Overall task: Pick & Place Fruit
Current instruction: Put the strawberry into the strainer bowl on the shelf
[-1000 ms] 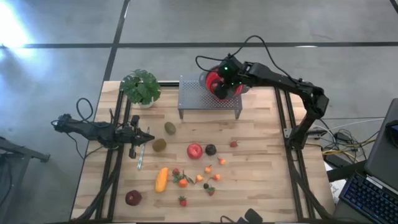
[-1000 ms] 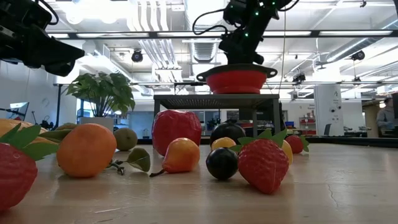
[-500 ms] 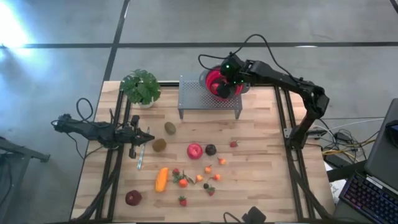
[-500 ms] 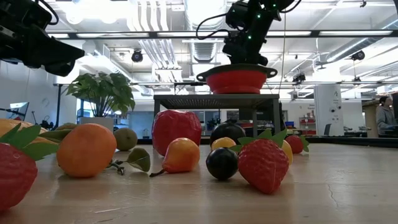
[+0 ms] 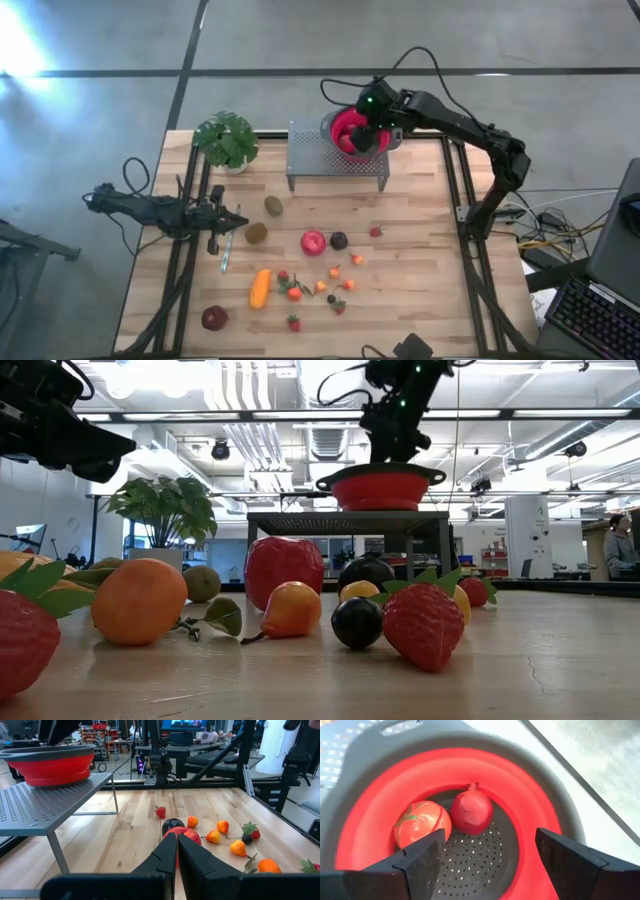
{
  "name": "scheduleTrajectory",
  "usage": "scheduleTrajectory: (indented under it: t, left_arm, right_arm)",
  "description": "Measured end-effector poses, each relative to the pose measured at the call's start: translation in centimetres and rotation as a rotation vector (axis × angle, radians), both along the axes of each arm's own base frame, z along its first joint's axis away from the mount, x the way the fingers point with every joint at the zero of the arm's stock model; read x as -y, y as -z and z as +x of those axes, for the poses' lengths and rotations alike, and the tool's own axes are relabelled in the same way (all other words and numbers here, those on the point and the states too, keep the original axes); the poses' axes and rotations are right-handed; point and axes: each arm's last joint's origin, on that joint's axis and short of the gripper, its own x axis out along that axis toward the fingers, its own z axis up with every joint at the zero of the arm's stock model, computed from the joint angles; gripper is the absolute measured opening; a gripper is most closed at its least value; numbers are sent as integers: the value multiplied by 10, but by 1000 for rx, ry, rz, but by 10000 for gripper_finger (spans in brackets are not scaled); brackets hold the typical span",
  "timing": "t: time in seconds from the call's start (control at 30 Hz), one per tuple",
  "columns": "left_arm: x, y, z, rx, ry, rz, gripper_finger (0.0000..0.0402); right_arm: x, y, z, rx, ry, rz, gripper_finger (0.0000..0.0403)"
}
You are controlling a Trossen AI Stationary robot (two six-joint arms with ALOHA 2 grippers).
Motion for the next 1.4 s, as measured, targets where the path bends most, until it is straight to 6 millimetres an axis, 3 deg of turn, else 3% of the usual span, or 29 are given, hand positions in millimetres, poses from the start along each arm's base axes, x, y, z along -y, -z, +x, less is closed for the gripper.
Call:
scheduleTrajectory:
  t: [0.13,0.33,0.57,0.77,0.93,1.17,1.4]
  left_arm:
    - [0,0,0,0,0,0,21]
    - [0,0,0,0,0,0,21]
    - [0,0,0,0,0,0,21]
    - [0,0,0,0,0,0,21]
    - [0,0,0,0,0,0,21]
    - [0,0,0,0,0,0,21]
    - [0,0,0,-4,0,1,21]
  right_arm:
    - [-14,-19,-2,-21,-34,9,298]
    - [-56,-40,-7,-30,-155,1,268]
    - [-117,-40,-20,-40,-275,45,231]
    - [-168,-15,-34,-124,-373,0,210]
    - [-193,11,-52,-176,-385,14,198]
    - [-204,55,-74,-212,-341,60,184]
    - [-207,103,-74,-169,-425,100,175]
